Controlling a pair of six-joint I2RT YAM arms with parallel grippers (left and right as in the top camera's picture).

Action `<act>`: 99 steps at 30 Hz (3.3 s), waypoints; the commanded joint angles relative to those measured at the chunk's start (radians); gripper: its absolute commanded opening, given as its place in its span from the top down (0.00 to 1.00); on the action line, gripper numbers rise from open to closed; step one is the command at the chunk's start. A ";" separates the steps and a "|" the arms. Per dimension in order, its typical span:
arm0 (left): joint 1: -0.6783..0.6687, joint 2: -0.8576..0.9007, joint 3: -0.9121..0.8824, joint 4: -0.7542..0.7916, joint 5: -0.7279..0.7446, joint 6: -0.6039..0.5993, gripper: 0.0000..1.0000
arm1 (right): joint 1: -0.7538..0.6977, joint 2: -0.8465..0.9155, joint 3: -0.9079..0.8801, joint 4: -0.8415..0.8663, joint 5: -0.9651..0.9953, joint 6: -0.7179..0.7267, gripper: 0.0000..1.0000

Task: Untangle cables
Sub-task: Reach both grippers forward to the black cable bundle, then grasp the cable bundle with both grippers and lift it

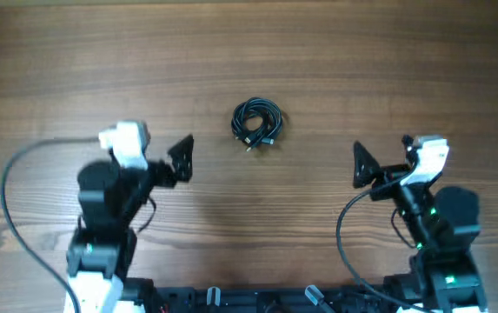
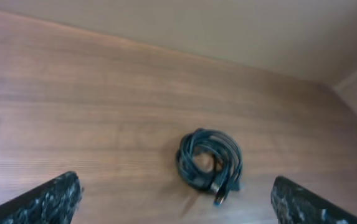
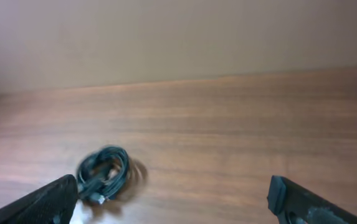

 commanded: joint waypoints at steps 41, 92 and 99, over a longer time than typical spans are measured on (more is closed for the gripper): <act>-0.358 1.307 0.815 -0.251 -0.292 -0.398 0.53 | 0.003 0.822 0.876 -0.689 -0.300 0.047 0.00; -0.240 0.861 0.817 -0.451 0.367 -0.266 0.96 | 0.442 1.008 0.907 -0.332 0.011 0.375 0.86; -0.240 0.862 0.817 -0.464 0.262 -0.279 0.96 | 0.384 0.760 0.913 -0.354 -0.047 0.402 0.96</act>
